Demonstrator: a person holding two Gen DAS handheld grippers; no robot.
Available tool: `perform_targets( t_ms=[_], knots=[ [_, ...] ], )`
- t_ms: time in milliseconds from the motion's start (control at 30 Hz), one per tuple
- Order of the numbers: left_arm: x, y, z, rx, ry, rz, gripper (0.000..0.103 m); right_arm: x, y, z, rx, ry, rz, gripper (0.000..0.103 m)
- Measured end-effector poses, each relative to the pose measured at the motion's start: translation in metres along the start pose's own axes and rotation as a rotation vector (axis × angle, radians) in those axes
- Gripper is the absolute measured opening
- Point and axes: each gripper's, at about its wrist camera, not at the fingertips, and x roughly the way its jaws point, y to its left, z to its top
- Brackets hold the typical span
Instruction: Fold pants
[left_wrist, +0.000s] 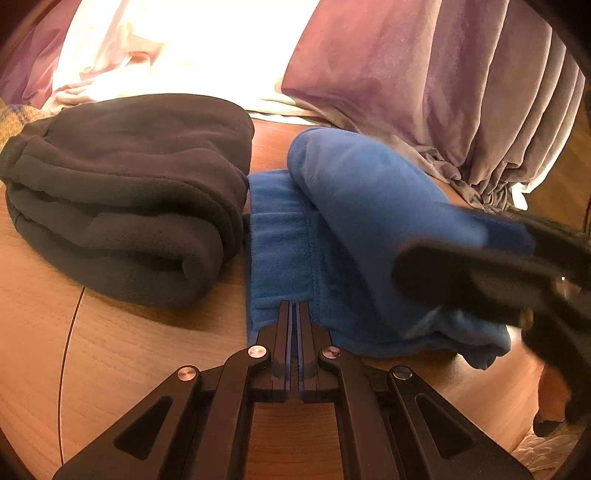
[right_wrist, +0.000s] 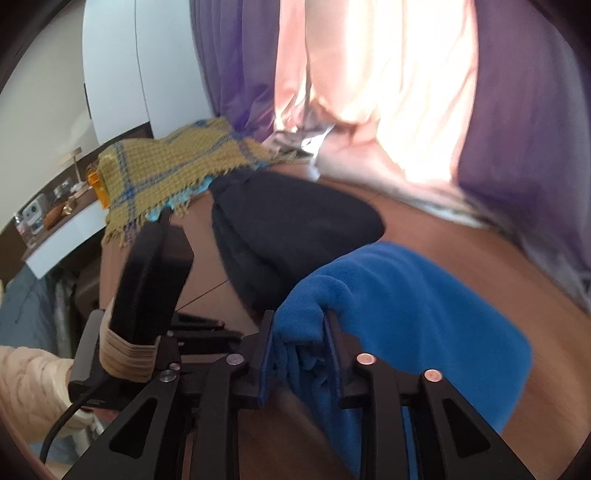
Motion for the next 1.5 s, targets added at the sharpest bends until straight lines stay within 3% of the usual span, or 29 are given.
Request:
perform_targets(
  t_ms=[100, 167, 267, 333, 400, 467, 633, 700, 833, 967, 1067, 1200, 1233, 1300, 1433, 1500],
  knots=[
    [-0.010, 0.001, -0.002, 0.001, 0.023, 0.029, 0.006, 0.002, 0.000, 0.000, 0.025, 0.018, 0.050, 0.036],
    [-0.024, -0.001, -0.005, 0.032, 0.020, 0.114, 0.025, -0.002, 0.001, 0.003, 0.031, 0.005, 0.061, 0.040],
    [-0.047, -0.002, -0.009, 0.071, -0.002, 0.218, 0.028, -0.019, 0.002, 0.012, 0.031, -0.050, 0.067, 0.048],
    [-0.065, -0.007, -0.005, 0.052, -0.031, 0.232, 0.028, -0.032, 0.000, 0.023, -0.005, -0.085, 0.043, 0.048],
    [-0.080, -0.015, -0.001, 0.026, -0.081, 0.201, 0.030, -0.042, -0.008, 0.037, -0.037, -0.114, 0.020, 0.056],
    [-0.089, -0.026, 0.003, -0.007, -0.133, 0.161, 0.039, -0.044, -0.024, 0.056, -0.060, -0.117, 0.003, 0.059],
    [-0.085, -0.043, 0.015, -0.079, -0.187, 0.092, 0.044, -0.016, -0.065, 0.102, -0.070, 0.011, 0.054, 0.059],
    [-0.077, -0.043, 0.023, -0.119, -0.190, 0.081, 0.048, 0.013, -0.083, 0.118, -0.039, 0.119, 0.125, 0.059],
    [-0.049, -0.035, 0.020, -0.202, -0.099, 0.008, 0.048, 0.062, -0.101, 0.113, 0.034, 0.298, 0.234, 0.059],
    [-0.022, -0.027, 0.007, -0.229, -0.006, 0.004, 0.048, 0.092, -0.102, 0.095, 0.018, 0.407, 0.249, 0.059],
    [-0.006, -0.010, -0.003, -0.288, 0.048, -0.036, 0.048, 0.108, -0.107, 0.082, 0.064, 0.478, 0.283, 0.057],
    [-0.003, -0.003, -0.006, -0.311, 0.053, -0.080, 0.044, 0.109, -0.099, 0.072, 0.041, 0.501, 0.309, 0.037],
    [-0.005, -0.006, -0.005, -0.292, 0.053, -0.077, 0.035, 0.106, -0.098, 0.072, 0.034, 0.496, 0.315, 0.035],
    [-0.007, -0.010, -0.002, -0.268, 0.043, -0.084, 0.029, 0.098, -0.093, 0.071, 0.012, 0.473, 0.328, 0.023],
    [-0.025, -0.027, 0.007, -0.176, -0.020, -0.041, 0.027, 0.072, -0.098, 0.074, 0.024, 0.399, 0.336, 0.020],
    [-0.035, -0.031, 0.011, -0.163, -0.058, -0.037, 0.027, 0.047, -0.097, 0.080, 0.017, 0.317, 0.322, 0.020]
  ],
)
